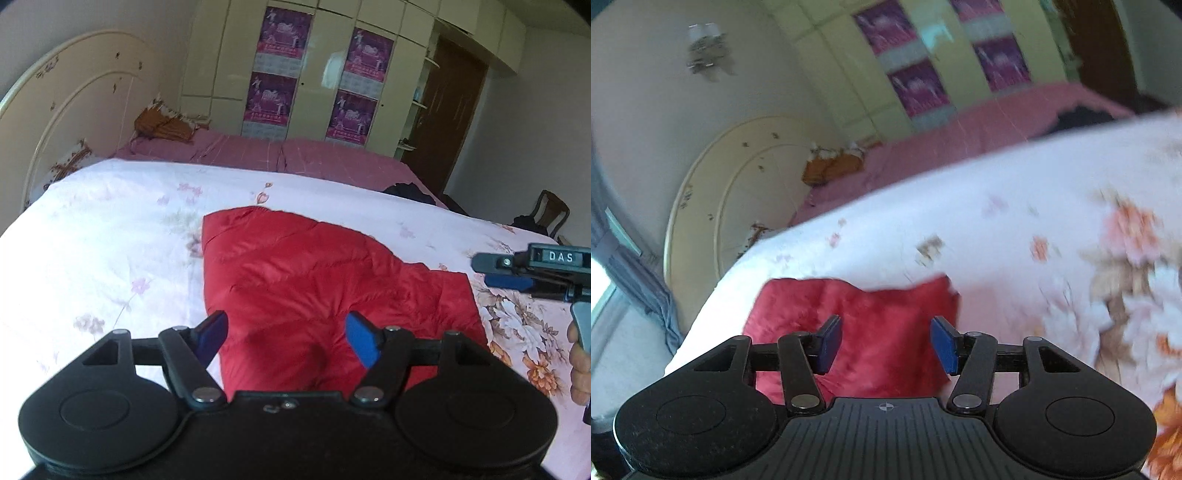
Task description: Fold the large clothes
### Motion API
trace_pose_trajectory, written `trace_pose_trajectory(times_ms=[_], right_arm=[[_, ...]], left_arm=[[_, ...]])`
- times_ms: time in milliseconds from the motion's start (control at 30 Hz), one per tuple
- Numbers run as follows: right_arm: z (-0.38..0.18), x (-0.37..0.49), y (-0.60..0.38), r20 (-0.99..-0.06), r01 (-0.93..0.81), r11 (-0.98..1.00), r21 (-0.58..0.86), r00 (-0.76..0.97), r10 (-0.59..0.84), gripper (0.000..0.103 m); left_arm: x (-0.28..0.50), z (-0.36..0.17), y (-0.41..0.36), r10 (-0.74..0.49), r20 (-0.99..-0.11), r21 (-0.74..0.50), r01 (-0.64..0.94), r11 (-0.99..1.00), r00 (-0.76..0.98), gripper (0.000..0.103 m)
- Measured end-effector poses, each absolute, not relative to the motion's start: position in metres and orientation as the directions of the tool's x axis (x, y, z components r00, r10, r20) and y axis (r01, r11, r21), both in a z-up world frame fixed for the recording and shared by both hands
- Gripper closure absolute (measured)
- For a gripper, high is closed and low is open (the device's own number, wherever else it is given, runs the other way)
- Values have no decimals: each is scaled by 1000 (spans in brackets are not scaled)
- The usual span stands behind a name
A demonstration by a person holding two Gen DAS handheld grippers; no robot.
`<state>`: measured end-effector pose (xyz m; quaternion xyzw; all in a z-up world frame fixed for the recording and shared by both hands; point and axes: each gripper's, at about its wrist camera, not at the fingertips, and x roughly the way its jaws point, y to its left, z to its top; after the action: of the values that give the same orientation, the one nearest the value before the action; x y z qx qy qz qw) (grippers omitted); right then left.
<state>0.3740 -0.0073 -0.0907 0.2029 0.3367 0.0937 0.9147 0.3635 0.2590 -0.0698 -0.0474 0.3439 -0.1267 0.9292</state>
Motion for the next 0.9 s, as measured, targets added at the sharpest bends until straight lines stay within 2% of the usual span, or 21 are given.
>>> trace_pose_trajectory(times_ms=[167,267,333,500,600,733,900], right_arm=[[-101,381,35,-619,-94,930,356,722,310,49],[-122,382,46,-668,-84,955,286,697,261,50],[-138,382,49,-699,-56,969,240,682,212,56],[-160,388,52,-733,-16,982,189,663,152,56],[-169,388,48,-742,-2,979,206,651,157,56],[-159,388,42,-752,-1,976,218,637,168,56],[-129,367,40,-715,-24,972,234,673,189,56]], left_arm=[[384,-90,246,-256,-687,-147,215,966,680,35],[386,-101,242,-241,-695,-121,220,968,677,34],[387,-102,241,-239,-697,-116,222,968,676,32],[391,-107,242,-249,-706,-127,227,966,663,31],[394,-110,245,-252,-713,-141,218,966,654,29],[390,-103,249,-241,-717,-149,194,970,655,31],[372,-93,255,-229,-713,-152,173,973,663,32]])
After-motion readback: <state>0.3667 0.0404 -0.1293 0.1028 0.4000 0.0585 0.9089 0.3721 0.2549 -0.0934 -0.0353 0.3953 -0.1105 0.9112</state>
